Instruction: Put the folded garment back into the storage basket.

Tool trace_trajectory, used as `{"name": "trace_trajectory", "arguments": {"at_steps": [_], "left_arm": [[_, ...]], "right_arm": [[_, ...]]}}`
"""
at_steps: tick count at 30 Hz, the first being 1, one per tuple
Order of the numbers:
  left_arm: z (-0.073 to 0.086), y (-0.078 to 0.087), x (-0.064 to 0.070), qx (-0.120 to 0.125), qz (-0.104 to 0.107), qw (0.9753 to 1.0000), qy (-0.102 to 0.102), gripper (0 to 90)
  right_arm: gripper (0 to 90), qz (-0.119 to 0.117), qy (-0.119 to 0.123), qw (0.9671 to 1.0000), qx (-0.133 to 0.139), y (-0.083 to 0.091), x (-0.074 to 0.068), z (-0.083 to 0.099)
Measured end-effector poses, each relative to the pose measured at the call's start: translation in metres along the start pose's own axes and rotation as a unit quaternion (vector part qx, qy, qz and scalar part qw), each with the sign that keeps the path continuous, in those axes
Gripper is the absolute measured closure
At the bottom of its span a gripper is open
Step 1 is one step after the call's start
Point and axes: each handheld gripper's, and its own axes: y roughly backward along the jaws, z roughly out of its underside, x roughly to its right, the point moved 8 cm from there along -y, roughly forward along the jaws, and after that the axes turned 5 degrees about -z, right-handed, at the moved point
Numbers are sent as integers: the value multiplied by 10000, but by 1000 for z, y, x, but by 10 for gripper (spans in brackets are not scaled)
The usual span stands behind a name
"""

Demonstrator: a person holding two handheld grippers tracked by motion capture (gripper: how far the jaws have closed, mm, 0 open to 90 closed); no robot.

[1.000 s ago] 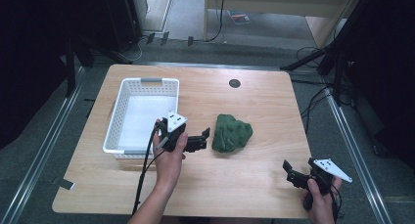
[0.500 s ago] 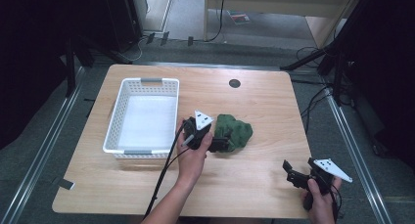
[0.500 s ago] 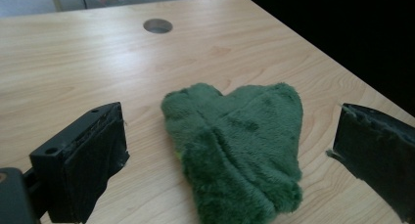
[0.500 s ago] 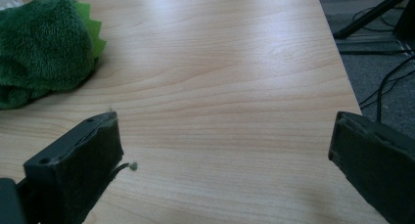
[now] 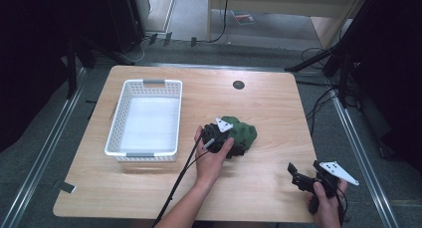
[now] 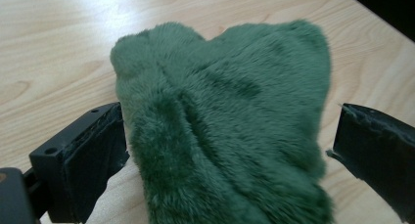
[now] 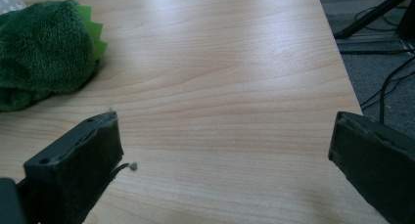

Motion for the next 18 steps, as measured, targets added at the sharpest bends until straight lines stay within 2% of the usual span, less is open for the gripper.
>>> {"name": "trace_trajectory", "arguments": {"at_steps": [7,10,11,14,15,18], "left_arm": [[9,-16,3,-285,-103,9995,115,0],[12,-19,5,-384,-163,9991,14,0],[12,-21,5,-447,-249,9987,-19,0],[13,-23,6,-534,-277,9982,-43,0],[14,-24,6,-621,-285,9976,-126,2],[15,-24,6,-610,-325,9975,-159,53]], "right_arm": [[0,-12,8,10000,3,0,0,0],[0,-10,10,10000,0,0,0,0],[0,-10,9,10000,-2,0,0,0],[0,-8,9,10000,-4,0,0,0],[0,-5,9,10000,-7,0,0,0],[0,-3,4,10000,-11,0,0,0]]}}
